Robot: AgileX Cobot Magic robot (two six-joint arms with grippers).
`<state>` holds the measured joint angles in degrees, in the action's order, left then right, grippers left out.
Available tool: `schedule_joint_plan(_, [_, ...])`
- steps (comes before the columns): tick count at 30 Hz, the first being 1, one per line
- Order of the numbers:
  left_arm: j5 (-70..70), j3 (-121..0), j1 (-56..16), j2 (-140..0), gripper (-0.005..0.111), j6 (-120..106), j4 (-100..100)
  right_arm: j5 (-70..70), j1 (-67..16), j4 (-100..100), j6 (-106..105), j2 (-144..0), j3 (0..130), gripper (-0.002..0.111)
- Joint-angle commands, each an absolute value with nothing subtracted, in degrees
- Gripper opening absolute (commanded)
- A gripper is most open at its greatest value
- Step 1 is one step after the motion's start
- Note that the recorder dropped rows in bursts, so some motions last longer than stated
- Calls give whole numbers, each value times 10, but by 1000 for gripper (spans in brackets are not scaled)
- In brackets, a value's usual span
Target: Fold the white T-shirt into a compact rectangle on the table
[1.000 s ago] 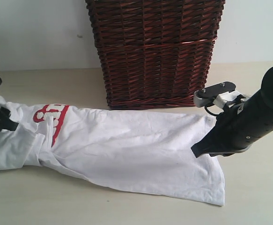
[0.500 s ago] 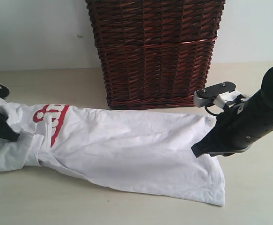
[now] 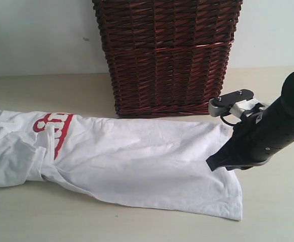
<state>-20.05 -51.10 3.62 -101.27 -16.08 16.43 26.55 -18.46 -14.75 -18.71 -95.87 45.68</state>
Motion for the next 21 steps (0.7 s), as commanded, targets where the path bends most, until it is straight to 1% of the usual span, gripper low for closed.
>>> schedule_joint_plan(1, [-225, -513, 34, -1008, 0, -158, 168, 268, -186, -148, -193, -953, 455, 0])
schedule_joint_plan(6, [-201, -513, 35, -1008, 0, -164, 174, 268, -186, -148, -193, -953, 455, 0])
schedule_joint_plan(8, [-195, -514, 35, -1008, 0, -155, 209, 268, -186, -148, -193, -953, 455, 0])
schedule_joint_plan(10, [-195, -520, 40, -1008, 2, -92, 261, 268, -186, -149, -193, -953, 455, 0])
schedule_joint_plan(12, [-199, -533, 51, -1008, 8, 4, 311, 271, -186, -149, -193, -953, 455, 0])
schedule_joint_plan(14, [-212, -541, 66, -1008, 17, 77, 346, 272, -186, -150, -193, -953, 455, 0])
schedule_joint_plan(17, [-222, -541, 82, -1008, 28, 94, 352, 272, -186, -150, -193, -953, 455, 0])
schedule_joint_plan(21, [-221, -541, 87, -1008, 37, 97, 343, 272, -186, -150, -193, -953, 455, 0])
